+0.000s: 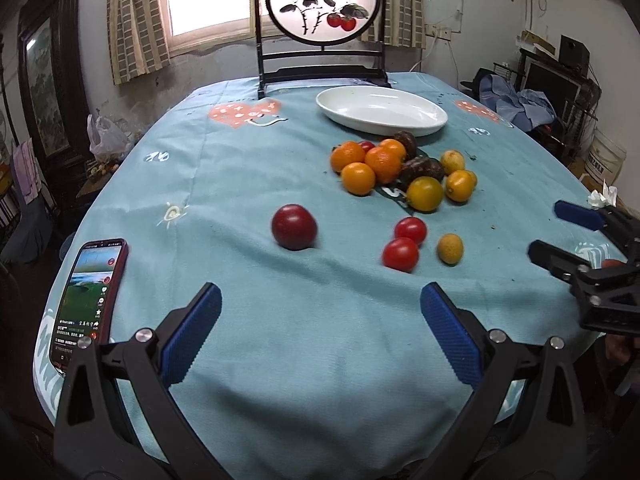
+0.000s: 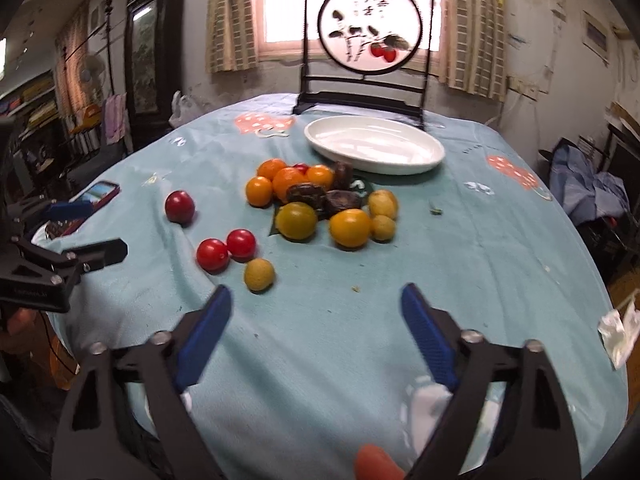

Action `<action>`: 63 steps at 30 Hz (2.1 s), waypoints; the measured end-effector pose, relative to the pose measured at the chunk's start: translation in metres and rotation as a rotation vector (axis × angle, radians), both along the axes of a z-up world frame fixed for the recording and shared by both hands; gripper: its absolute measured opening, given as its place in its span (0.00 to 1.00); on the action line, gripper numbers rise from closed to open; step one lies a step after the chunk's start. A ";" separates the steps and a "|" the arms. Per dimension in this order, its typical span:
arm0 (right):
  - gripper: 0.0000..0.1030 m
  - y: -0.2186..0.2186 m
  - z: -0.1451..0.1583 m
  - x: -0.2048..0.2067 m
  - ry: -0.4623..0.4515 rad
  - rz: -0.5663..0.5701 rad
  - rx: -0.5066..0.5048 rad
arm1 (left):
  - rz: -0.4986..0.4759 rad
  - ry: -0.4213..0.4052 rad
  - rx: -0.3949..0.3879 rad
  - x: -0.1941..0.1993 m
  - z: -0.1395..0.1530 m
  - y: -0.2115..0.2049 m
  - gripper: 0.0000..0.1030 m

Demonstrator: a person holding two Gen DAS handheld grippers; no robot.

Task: Organize fruits
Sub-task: 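Grasp a red cherry tomato with the left tool while the right grasps a yellow plum, then carry both fruits to the white plate and open both tools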

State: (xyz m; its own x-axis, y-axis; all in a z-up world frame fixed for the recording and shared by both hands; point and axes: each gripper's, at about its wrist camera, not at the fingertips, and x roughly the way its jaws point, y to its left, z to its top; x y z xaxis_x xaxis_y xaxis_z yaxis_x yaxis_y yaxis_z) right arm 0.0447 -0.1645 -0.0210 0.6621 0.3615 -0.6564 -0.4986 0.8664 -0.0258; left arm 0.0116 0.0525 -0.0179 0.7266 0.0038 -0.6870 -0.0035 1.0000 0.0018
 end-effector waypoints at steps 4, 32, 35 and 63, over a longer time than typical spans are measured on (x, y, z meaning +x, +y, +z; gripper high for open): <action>0.54 0.024 -0.017 0.023 0.090 0.060 -0.001 | 0.002 -0.001 -0.021 0.003 0.000 0.011 0.98; 0.27 -0.008 -0.039 0.041 0.230 0.033 0.162 | -0.301 0.140 -0.062 0.074 -0.035 -0.051 0.40; 0.27 -0.008 -0.039 0.040 0.231 0.035 0.164 | -0.298 0.158 -0.057 0.078 -0.039 -0.052 0.38; 0.26 -0.007 -0.002 0.296 0.131 -0.175 0.162 | -0.245 0.176 -0.082 0.318 0.026 -0.065 0.31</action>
